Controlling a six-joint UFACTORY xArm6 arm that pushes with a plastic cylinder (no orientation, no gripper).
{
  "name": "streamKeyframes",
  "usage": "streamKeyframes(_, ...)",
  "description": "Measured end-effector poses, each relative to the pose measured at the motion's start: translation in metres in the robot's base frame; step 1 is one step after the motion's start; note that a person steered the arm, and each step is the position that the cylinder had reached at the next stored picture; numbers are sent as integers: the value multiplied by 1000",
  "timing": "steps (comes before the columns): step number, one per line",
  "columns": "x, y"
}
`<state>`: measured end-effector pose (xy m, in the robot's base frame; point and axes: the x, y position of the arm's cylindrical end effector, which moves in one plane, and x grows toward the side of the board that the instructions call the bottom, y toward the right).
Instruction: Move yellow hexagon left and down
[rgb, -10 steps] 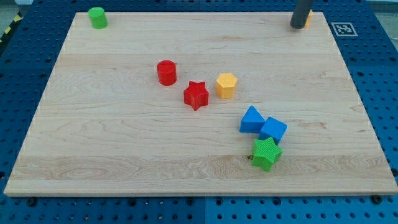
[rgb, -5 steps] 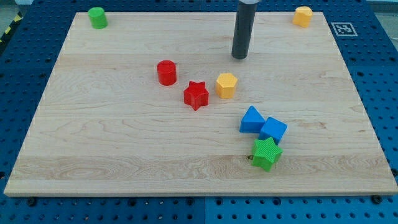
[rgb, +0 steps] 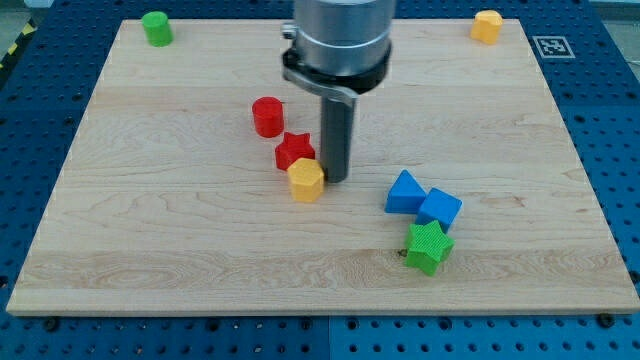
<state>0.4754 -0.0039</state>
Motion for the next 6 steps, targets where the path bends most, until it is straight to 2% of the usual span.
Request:
streamKeyframes(2,15,-71)
streamKeyframes(6,84,-75)
